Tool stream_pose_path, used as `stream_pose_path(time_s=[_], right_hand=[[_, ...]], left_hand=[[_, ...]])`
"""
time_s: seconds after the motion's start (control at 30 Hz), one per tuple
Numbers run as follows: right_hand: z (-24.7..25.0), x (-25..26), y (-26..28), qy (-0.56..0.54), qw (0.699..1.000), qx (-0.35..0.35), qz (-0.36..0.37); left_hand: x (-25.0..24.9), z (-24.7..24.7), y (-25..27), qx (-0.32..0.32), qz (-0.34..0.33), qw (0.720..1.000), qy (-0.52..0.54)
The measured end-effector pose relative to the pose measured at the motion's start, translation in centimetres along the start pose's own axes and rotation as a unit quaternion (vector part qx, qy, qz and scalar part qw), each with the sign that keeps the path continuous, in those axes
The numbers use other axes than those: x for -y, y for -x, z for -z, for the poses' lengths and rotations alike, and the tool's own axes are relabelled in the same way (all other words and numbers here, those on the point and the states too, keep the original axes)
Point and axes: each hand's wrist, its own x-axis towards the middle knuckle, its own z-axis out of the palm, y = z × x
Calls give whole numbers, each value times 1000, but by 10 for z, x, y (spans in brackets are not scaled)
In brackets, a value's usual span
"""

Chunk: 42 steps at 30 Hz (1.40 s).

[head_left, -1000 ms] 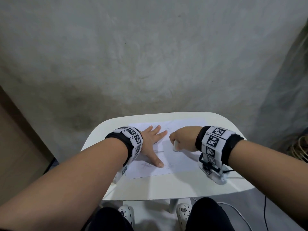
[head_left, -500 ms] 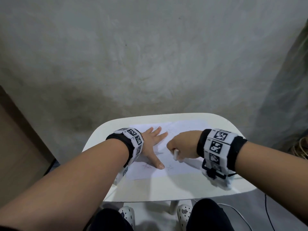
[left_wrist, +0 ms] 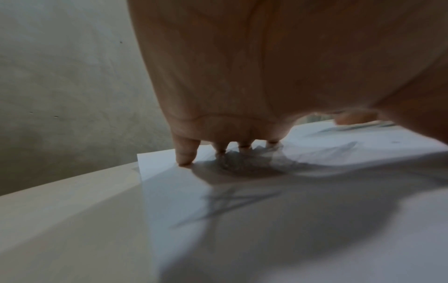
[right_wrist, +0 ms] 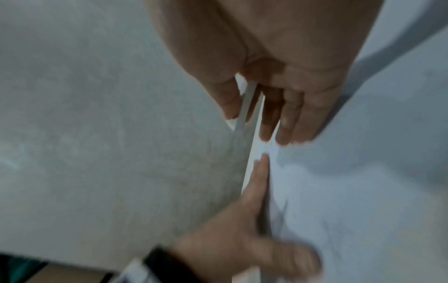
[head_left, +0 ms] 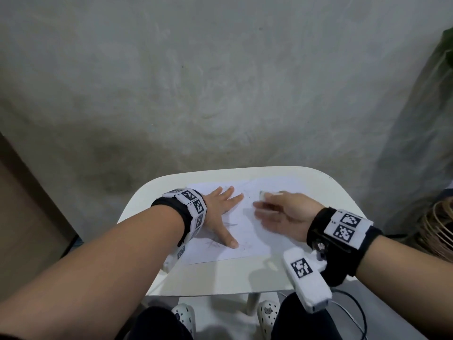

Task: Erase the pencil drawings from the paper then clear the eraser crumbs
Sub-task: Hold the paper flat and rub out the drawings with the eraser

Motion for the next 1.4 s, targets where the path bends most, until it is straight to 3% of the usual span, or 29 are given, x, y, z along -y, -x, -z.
stream_pose_path(time_s=[0.07, 0.1, 0.23, 0.33, 0.4, 0.5, 0.57, 0.73, 0.9, 1.07, 1.27, 1.4], right_hand=[[-12, -15, 5, 31, 993, 91, -60], [-16, -19, 1, 62, 992, 93, -58], [-20, 6, -9, 130, 981, -75, 121], [-18, 30, 2, 151, 975, -24, 162], [-15, 38, 13, 307, 932, -27, 193], [-7, 41, 21, 569, 788, -62, 227], [-3, 35, 22, 641, 732, -58, 225], [-5, 28, 19, 652, 723, -38, 224], [-17, 19, 15, 745, 644, 8, 175], [-30, 11, 16, 774, 614, 63, 137], [-47, 10, 13, 799, 586, 16, 130], [-61, 2, 16, 834, 533, 39, 137]], left_hand=[[-1, 0, 0, -1, 1, 1000, 3], [0, 0, 1, -2, 1, 1000, 4], [0, 0, 2, 1, 5, 1000, -3], [-2, 2, 5, -2, 3, 1000, -3], [-4, 4, 10, -13, -10, 1000, 0], [-9, 7, 21, -10, -35, 999, -7], [-10, 8, 26, 8, -43, 999, -16], [-8, 5, 28, 24, -44, 999, 2], [-7, 7, 21, 22, -40, 999, 19], [-6, 2, 17, 18, -31, 999, 19], [-6, -7, 14, 7, -32, 999, 22], [-8, -6, 15, 2, -26, 1000, 10]])
